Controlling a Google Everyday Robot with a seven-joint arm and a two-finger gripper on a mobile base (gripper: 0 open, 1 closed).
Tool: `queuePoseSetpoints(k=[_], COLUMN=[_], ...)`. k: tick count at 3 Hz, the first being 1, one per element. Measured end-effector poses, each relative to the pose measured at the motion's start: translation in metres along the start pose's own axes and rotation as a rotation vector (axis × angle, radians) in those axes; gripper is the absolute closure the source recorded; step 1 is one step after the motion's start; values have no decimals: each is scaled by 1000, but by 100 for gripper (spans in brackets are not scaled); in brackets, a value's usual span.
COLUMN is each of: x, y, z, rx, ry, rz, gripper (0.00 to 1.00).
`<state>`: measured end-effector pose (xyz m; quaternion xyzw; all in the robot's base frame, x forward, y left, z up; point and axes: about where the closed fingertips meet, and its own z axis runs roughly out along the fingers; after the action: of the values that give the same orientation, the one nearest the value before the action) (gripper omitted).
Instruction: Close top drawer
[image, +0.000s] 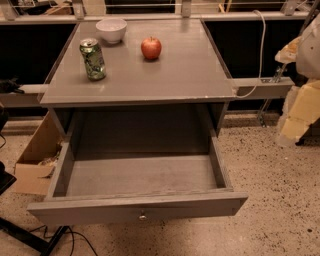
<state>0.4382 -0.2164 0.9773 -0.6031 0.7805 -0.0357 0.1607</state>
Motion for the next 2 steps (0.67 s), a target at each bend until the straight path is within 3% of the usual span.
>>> queuePoseSetpoints(k=[1, 2], x=[0, 7], y=[0, 13], z=[0, 20], rx=[0, 6], ry=[0, -8], rz=[0, 8], gripper=[0, 0])
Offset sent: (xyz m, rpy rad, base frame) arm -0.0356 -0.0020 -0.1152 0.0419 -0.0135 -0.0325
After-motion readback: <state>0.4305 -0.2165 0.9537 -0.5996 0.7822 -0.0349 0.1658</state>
